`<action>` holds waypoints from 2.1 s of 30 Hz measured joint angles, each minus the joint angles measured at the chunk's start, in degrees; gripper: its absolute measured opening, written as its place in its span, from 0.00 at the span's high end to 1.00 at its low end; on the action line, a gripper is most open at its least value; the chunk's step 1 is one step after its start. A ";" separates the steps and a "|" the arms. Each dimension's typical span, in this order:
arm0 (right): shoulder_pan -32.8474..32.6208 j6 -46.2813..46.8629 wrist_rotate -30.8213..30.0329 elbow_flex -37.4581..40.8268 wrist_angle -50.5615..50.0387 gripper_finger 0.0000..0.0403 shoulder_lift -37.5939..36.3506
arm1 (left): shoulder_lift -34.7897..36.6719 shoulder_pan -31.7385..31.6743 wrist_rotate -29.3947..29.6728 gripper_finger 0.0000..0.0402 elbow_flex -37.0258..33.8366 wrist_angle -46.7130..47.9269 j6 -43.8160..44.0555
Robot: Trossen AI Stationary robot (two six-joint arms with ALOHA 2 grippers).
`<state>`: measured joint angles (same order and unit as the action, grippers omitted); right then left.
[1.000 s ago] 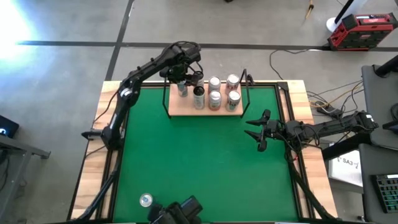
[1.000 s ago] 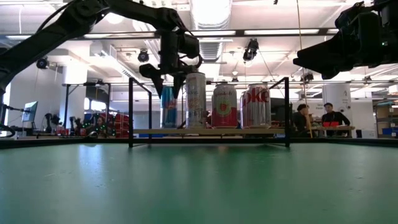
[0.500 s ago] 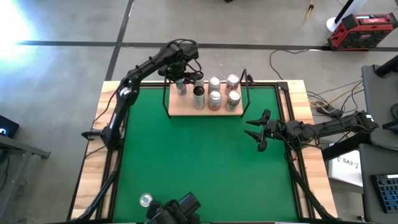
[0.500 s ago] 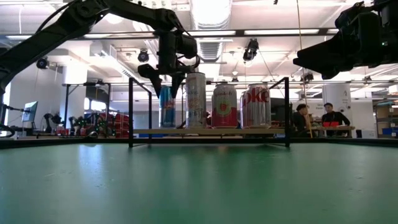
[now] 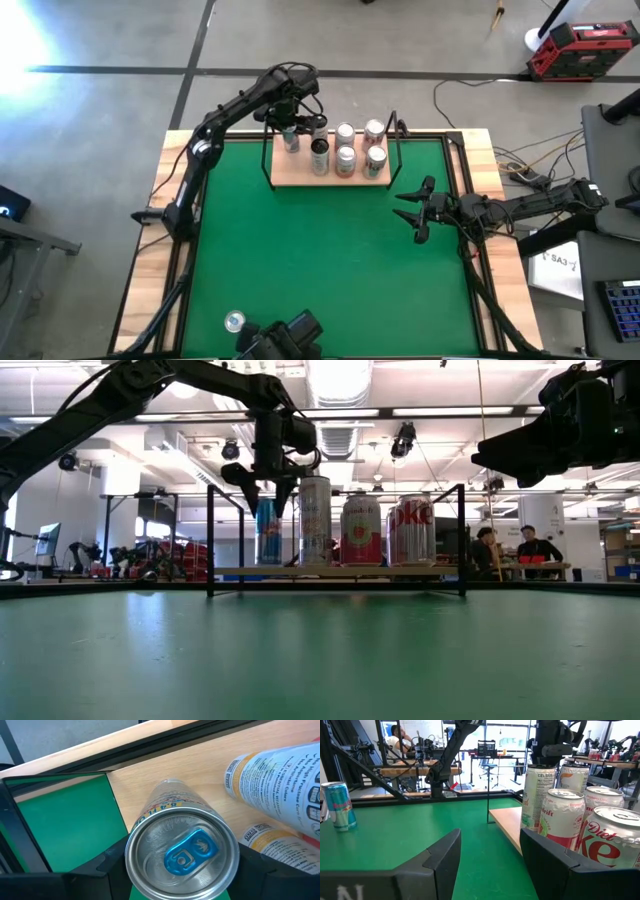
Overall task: Place canned beverage on shelf
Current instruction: Put the top blue soda can on the shelf, then put the blue soda can on the shelf aligned with the other blue soda can
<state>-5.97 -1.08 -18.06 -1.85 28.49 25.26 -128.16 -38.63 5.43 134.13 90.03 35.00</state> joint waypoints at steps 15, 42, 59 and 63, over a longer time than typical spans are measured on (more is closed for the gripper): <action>0.01 0.00 0.00 0.00 0.00 0.52 0.01 | 0.00 0.13 -1.94 0.38 -0.39 -0.01 0.62; 0.00 0.00 0.02 0.00 0.00 0.52 0.01 | 0.02 0.59 -1.62 0.26 -0.44 -0.04 1.26; 0.00 0.00 0.00 0.00 0.00 0.52 -0.01 | 4.59 0.72 -1.70 0.25 -0.13 -0.03 1.05; 0.01 0.00 0.01 0.00 0.00 0.52 0.01 | 6.24 0.76 -1.73 0.25 -0.13 -0.03 -0.06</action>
<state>-5.96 -1.08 -18.05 -1.85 28.49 25.28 -121.91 -37.87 3.70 133.99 90.00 34.94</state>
